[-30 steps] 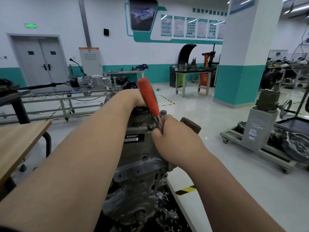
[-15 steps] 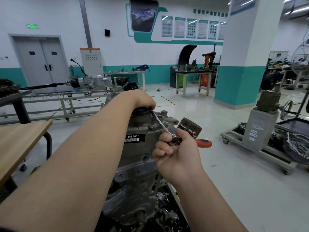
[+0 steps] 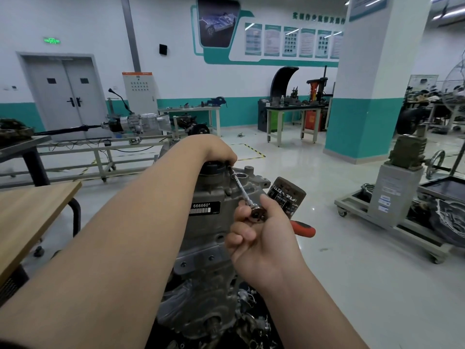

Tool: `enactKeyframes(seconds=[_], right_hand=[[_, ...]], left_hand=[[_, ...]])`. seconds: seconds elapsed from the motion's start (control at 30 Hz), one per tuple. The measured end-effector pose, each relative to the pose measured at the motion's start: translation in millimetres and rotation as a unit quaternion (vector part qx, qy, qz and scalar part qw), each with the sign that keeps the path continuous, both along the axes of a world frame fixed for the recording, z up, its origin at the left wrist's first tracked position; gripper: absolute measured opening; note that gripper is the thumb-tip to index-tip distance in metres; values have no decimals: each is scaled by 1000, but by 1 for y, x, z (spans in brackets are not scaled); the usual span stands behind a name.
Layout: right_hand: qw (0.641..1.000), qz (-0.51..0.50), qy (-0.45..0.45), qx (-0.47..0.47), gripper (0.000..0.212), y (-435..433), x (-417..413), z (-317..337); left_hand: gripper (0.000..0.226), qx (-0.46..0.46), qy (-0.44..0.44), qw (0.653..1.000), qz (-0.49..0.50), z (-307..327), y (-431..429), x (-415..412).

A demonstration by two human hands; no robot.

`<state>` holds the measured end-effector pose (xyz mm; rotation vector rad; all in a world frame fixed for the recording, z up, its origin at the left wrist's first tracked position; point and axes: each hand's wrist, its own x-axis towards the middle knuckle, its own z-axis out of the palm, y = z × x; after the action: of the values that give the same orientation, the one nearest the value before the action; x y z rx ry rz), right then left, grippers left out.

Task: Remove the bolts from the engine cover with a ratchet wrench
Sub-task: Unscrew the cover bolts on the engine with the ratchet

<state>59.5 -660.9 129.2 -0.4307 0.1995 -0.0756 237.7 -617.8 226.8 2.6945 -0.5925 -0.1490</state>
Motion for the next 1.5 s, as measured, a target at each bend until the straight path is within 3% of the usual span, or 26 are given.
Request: enactKeyframes(seconds=[0.13, 0.2, 0.27, 0.37, 0.47, 0.5, 0.57, 0.63, 0.8, 0.97, 1.07, 1.17, 1.23, 1.5], right_hand=[[987, -46, 13, -156, 22, -3, 2, 0], [947, -73, 19, -312, 21, -6, 2, 1], [865, -101, 22, -491, 21, -10, 0, 4], [680, -149, 41, -717, 21, -16, -1, 12], [496, -175, 52, -849, 23, -15, -1, 15], [460, -185, 50, -867, 23, -14, 0, 15], [440, -196, 47, -875, 23, -14, 1, 12], [485, -198, 40, -851, 20, -16, 2, 8], [658, -215, 28, -721, 18, -17, 4, -2], [897, -139, 20, -419, 22, -6, 4, -1], [975, -68, 8, -212, 29, 0, 0, 1], [1000, -6, -9, -21, 40, 2, -4, 2], [999, 14, -15, 50, 46, 1, -5, 2], [1000, 13, 2, 15, 38, 7, -9, 3]], left_hand=[[19, 1, 0, 1000, 1, -1, -1, 2], [18, 0, 1, 1000, 2, -1, -1, 2], [18, -1, 3, 1000, 4, -1, -1, 2], [18, -11, 9, 1000, 0, -1, 0, 4], [23, -18, 33, 999, -39, -2, -3, 4], [19, -9, 33, 998, -51, -2, -5, 3], [22, 12, 24, 998, -53, -3, -6, 3], [17, 7, 28, 998, -56, -4, -6, 4], [17, -16, -1, 1000, -10, -3, 2, 3], [16, -16, 5, 1000, -5, -2, 1, 4], [17, -14, 1, 1000, -8, -2, 1, 4], [19, -2, 1, 1000, -12, -3, 0, 6], [19, 5, -2, 1000, -13, -3, 0, 6], [21, 7, -7, 1000, -9, -3, -1, 8]])
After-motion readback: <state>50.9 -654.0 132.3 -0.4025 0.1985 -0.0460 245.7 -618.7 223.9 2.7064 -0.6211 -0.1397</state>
